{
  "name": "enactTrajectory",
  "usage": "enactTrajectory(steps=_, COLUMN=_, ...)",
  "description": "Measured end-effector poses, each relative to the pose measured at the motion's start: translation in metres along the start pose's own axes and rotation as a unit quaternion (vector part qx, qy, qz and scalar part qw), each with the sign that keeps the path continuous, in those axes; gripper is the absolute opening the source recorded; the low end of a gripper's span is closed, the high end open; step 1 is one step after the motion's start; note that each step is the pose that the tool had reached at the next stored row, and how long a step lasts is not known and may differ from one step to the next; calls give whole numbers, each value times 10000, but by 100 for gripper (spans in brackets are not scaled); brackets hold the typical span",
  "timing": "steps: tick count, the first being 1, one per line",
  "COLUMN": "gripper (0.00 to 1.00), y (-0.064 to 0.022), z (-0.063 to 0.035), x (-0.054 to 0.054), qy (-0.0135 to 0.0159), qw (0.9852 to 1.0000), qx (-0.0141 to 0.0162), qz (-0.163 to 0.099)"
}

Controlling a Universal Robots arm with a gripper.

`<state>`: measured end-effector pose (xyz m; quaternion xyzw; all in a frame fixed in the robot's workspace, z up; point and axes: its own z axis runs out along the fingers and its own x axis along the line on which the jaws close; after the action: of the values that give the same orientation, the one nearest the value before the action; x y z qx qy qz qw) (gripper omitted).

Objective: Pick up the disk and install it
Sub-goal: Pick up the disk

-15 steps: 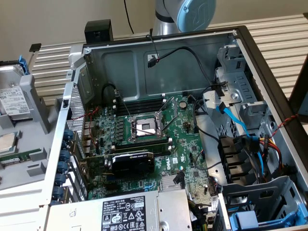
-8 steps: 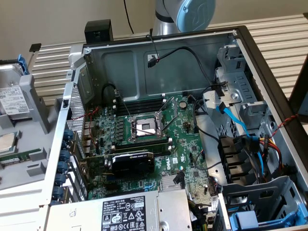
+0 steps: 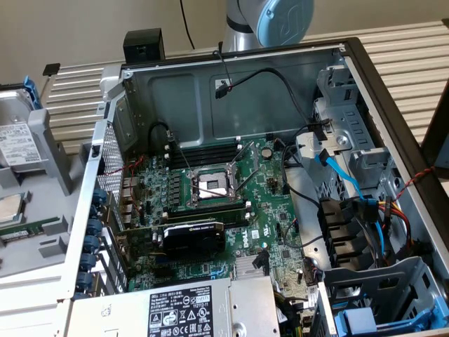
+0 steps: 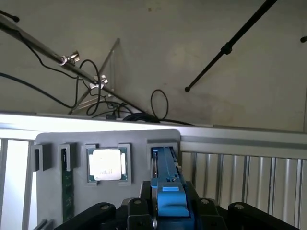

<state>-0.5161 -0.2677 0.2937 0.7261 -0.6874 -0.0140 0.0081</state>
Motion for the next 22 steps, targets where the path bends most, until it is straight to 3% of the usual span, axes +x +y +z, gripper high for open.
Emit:
enactTrajectory(steps=6, gripper=37, y=5, z=-66, x=-8, qy=33, qw=10000, qx=26, qz=2)
enactTrajectory(steps=22, gripper=37, y=18, z=-316, x=-42, qy=171, qw=9998, qx=93, qz=5)
